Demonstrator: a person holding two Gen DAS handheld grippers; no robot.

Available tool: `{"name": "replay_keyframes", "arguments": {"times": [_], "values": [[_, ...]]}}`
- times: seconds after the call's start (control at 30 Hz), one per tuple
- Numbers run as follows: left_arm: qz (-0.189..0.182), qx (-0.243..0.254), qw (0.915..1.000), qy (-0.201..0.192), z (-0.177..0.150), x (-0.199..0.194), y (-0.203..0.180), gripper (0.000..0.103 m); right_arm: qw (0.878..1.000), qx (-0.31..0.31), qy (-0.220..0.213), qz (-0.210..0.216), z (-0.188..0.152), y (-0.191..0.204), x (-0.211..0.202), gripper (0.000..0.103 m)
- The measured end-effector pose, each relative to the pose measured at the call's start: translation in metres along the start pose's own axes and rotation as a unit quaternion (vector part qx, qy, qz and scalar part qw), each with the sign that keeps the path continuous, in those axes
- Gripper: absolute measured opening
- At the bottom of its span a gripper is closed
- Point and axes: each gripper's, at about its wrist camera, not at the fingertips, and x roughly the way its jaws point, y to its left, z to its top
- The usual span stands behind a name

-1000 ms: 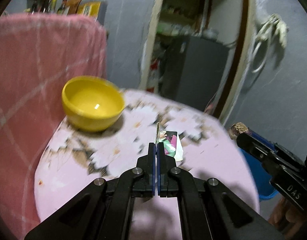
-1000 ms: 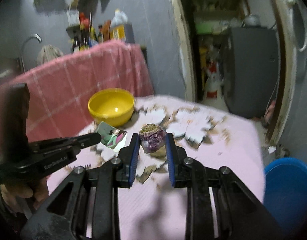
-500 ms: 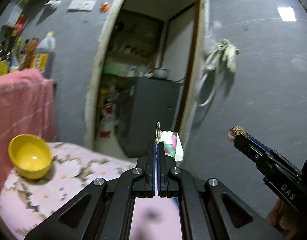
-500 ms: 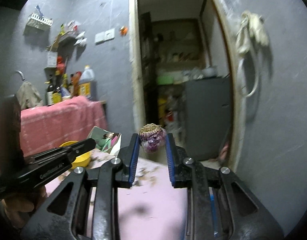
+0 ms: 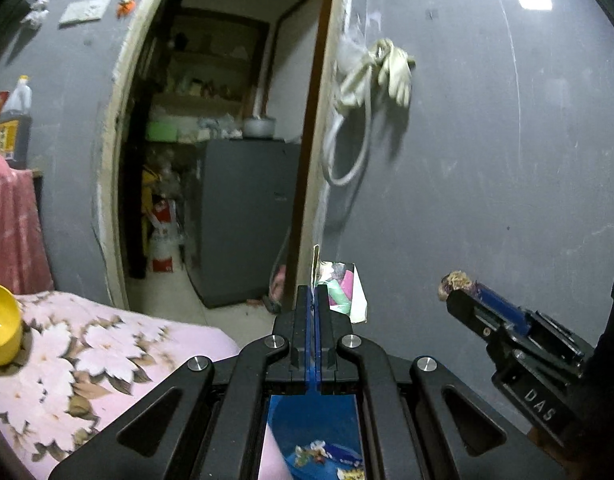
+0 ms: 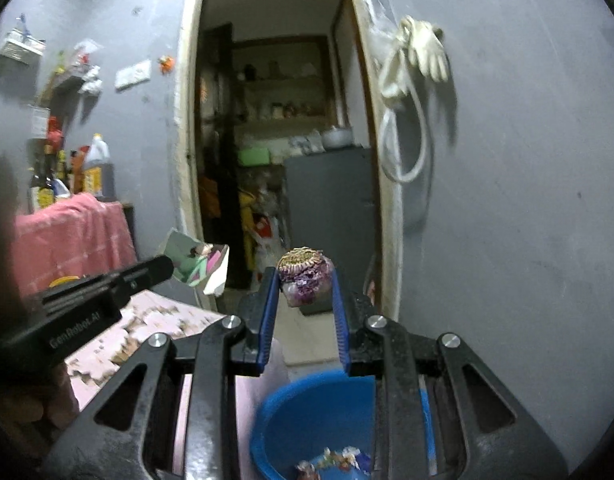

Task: Collect trash
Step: 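Carry both items over the blue bucket and open both grippers, then bring both tools back over the table toward the brown lumps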

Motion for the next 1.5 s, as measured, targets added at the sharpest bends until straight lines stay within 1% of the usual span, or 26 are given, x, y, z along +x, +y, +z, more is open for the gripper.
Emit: {"name": "replay_keyframes", "arguments": {"times": [0.2,0.4,0.5,0.57,0.6,0.8,0.87,0.97,1.0,1.03,1.07,1.2,1.23,1.27,1.3,1.33,1.37,1.43,1.5], "values": [[0.0,0.007,0.9979,0.064,-0.022,0.034,-0.014,0.0,0.998,0.024,0.057,-0.019,-0.024,-0.026,0.019,0.06],[0.001,-0.005,0.9911,0.133,-0.046,0.069,-0.017,0.002,0.993,0.048,0.108,-0.025,-0.046,-0.046,0.043,0.062],[0.004,-0.011,0.9877,0.156,-0.06,0.081,-0.017,0.007,0.99,0.06,0.125,-0.027,-0.054,-0.052,0.052,0.062],[0.004,-0.013,0.9866,0.163,-0.065,0.084,-0.014,0.016,0.989,0.065,0.132,-0.029,-0.059,-0.054,0.055,0.064],[0.004,-0.014,0.9864,0.164,-0.067,0.086,-0.013,0.017,0.988,0.068,0.134,-0.029,-0.061,-0.055,0.056,0.065],[0.007,-0.014,0.9868,0.161,-0.07,0.083,-0.009,0.024,0.988,0.076,0.135,-0.029,-0.062,-0.056,0.054,0.07],[0.008,-0.019,0.9876,0.156,-0.067,0.077,-0.005,0.033,0.988,0.076,0.13,-0.029,-0.058,-0.053,0.053,0.073],[0.014,-0.027,0.9893,0.142,-0.062,0.065,0.003,0.041,0.99,0.076,0.118,-0.025,-0.05,-0.049,0.048,0.079],[0.018,-0.029,0.9898,0.138,-0.06,0.06,0.006,0.043,0.991,0.075,0.113,-0.023,-0.047,-0.046,0.045,0.082],[0.025,-0.03,0.9904,0.132,-0.058,0.054,0.01,0.048,0.991,0.074,0.108,-0.021,-0.043,-0.043,0.043,0.086],[0.032,-0.032,0.991,0.126,-0.053,0.048,0.013,0.054,0.992,0.072,0.101,-0.019,-0.038,-0.038,0.039,0.087],[0.06,-0.045,0.9917,0.105,-0.045,0.022,0.035,0.059,0.995,0.063,0.081,-0.011,-0.025,-0.021,0.028,0.097],[0.068,-0.05,0.9914,0.1,-0.044,0.014,0.043,0.063,0.995,0.062,0.075,-0.005,-0.021,-0.014,0.025,0.099],[0.076,-0.053,0.9911,0.096,-0.042,0.008,0.05,0.07,0.996,0.06,0.07,0.001,-0.019,-0.007,0.022,0.101],[0.083,-0.056,0.9908,0.091,-0.041,0.001,0.055,0.074,0.996,0.058,0.067,0.005,-0.017,-0.001,0.021,0.103],[0.092,-0.06,0.9904,0.083,-0.04,-0.008,0.063,0.08,0.996,0.054,0.064,0.009,-0.015,0.007,0.019,0.103],[0.098,-0.063,0.9902,0.078,-0.039,-0.014,0.066,0.083,0.997,0.051,0.061,0.011,-0.014,0.013,0.017,0.103],[0.113,-0.068,0.9894,0.06,-0.037,-0.033,0.079,0.084,0.997,0.05,0.048,0.019,-0.013,0.028,0.012,0.103],[0.13,-0.065,0.9882,0.047,-0.036,-0.049,0.086,0.093,0.998,0.048,0.035,0.026,-0.012,0.043,0.007,0.103]]}}
